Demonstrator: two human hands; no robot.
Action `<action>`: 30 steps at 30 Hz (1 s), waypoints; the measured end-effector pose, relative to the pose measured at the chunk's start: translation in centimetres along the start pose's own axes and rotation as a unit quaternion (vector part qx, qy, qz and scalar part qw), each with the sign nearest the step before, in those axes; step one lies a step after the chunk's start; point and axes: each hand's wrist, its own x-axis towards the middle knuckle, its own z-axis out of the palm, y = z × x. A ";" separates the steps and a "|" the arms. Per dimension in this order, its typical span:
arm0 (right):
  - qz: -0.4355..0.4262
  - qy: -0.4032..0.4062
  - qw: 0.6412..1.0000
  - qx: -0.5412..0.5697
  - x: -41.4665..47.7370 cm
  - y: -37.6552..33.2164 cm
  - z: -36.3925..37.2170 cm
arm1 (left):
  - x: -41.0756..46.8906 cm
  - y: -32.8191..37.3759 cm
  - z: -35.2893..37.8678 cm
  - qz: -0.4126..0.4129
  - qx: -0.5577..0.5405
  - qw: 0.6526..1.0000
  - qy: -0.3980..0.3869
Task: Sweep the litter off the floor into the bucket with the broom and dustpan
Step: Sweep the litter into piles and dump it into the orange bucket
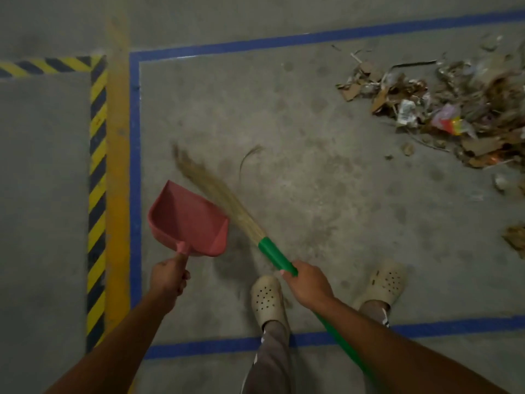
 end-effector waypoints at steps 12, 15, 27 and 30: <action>0.187 0.276 0.920 0.206 4.9 4.6 -5.8 | 0.1 0.5 1.3 -0.001 -0.023 1.000 -0.014; 0.139 0.303 0.917 0.218 4.5 4.5 -7.5 | 0.0 1.9 2.7 0.011 -0.023 0.999 -0.020; -0.037 0.109 0.991 0.074 2.5 1.5 -7.2 | -1.3 2.6 5.2 0.005 -0.041 0.999 0.012; -0.073 0.067 0.994 0.051 2.0 1.8 -6.8 | -3.3 -0.2 4.6 -0.013 -0.059 0.998 0.030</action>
